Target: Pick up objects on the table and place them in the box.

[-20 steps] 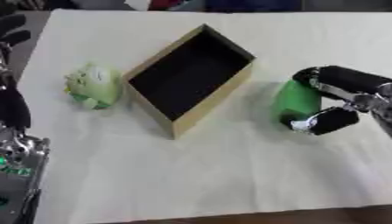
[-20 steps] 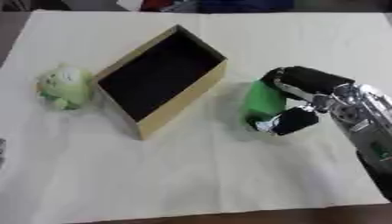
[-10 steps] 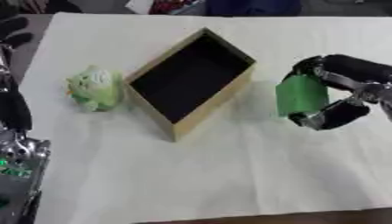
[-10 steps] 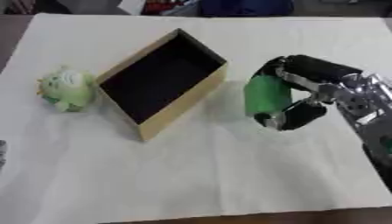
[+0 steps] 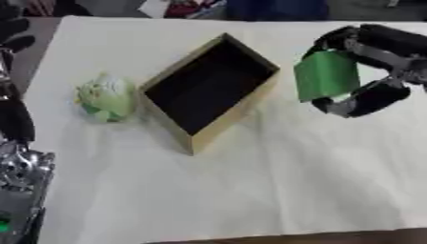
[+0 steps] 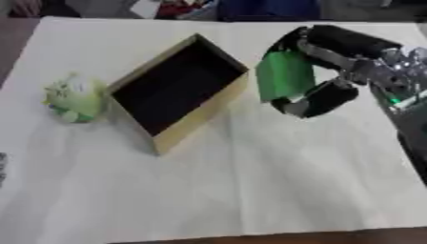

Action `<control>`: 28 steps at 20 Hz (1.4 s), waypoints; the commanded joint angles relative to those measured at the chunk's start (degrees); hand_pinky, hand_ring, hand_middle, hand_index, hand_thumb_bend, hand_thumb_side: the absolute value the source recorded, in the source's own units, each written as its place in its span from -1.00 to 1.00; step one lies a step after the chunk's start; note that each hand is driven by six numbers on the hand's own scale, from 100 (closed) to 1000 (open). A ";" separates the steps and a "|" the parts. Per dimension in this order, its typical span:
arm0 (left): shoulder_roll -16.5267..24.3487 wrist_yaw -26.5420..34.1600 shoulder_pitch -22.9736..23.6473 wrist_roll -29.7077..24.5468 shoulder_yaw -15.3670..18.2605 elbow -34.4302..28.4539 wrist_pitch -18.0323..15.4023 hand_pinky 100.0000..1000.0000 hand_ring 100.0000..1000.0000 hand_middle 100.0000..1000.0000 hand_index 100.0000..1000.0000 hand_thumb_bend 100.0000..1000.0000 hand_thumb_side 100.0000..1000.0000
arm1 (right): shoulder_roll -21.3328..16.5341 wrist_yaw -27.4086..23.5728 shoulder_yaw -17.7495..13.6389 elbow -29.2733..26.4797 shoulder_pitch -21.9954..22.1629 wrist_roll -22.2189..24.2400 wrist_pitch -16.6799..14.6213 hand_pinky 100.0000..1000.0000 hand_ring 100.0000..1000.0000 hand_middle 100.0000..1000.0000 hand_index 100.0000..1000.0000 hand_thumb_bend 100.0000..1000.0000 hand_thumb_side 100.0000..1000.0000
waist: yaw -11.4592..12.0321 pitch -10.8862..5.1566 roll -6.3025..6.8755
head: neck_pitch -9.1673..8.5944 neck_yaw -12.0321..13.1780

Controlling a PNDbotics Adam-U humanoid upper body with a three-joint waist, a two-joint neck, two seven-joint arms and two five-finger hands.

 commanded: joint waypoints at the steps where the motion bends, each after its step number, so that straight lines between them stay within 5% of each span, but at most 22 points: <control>1: 1.00 0.21 -0.75 -0.45 -0.21 -0.90 -0.10 0.37 0.42 0.34 0.56 -0.65 1.00 | 1.66 -1.66 -0.67 1.52 -3.64 0.87 0.30 0.84 0.85 0.16 0.61 -1.00 -0.78 | 0.37 -1.46 0.00 | 0.49 -0.60; 11: 0.90 0.66 -1.41 -1.20 -0.81 -0.90 -0.29 0.37 0.42 0.34 0.56 -0.66 1.00 | 10.79 0.16 -1.86 13.38 -13.00 3.75 1.57 0.85 0.86 0.17 0.64 -1.00 -0.54 | 2.61 -0.65 -0.08 | 0.27 -2.69; 17: 0.70 0.90 -1.96 -1.51 -1.14 -0.90 -0.46 0.37 0.43 0.34 0.56 -0.66 1.00 | 16.11 4.36 -3.30 20.61 -15.23 2.82 1.52 0.85 0.88 0.20 0.67 -1.00 -0.49 | 3.57 -0.07 -0.05 | 0.11 -4.88; 25: 0.46 1.17 -2.48 -1.91 -1.44 -0.90 -0.60 0.37 0.43 0.34 0.56 -0.66 1.00 | 19.49 10.23 -4.30 30.16 -16.45 1.43 -1.51 0.89 0.94 0.38 0.73 -1.00 -0.09 | 4.59 0.47 -0.12 | -0.61 -5.94; 28: 0.39 1.21 -2.52 -1.92 -1.41 -0.90 -0.59 0.37 0.43 0.34 0.56 -0.66 1.00 | 20.08 12.47 -4.57 33.67 -16.65 0.59 -3.70 0.92 0.96 0.46 0.75 -0.54 0.14 | 4.73 0.54 -0.11 | -0.70 -5.89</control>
